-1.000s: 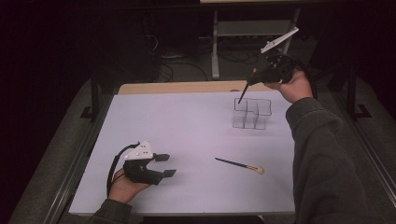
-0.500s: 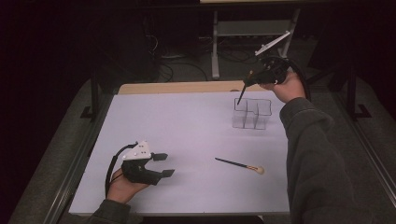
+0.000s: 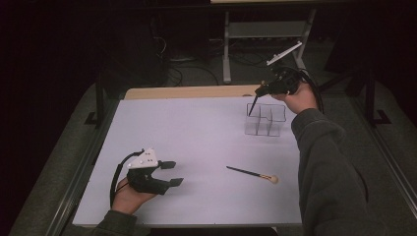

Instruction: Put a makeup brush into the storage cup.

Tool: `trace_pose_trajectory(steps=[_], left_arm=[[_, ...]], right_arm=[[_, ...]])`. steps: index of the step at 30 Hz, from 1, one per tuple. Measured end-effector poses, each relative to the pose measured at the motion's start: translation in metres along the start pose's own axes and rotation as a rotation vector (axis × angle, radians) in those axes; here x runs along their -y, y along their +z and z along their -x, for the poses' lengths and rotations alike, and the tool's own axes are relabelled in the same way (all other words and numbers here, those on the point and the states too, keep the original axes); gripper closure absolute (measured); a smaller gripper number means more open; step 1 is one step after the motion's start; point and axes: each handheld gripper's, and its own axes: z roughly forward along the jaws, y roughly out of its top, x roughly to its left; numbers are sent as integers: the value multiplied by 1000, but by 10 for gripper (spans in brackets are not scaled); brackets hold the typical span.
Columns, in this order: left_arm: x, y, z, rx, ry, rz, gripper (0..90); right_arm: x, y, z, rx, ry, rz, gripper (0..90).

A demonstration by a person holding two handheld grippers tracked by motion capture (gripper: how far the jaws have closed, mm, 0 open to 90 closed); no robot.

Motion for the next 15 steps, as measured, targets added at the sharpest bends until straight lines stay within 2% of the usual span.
trace_pose_trajectory(steps=[15], left_arm=[[0, 0, 0, -2, -4, -5, 364]], right_arm=[[14, 14, 2, -5, 21, 1, 827]])
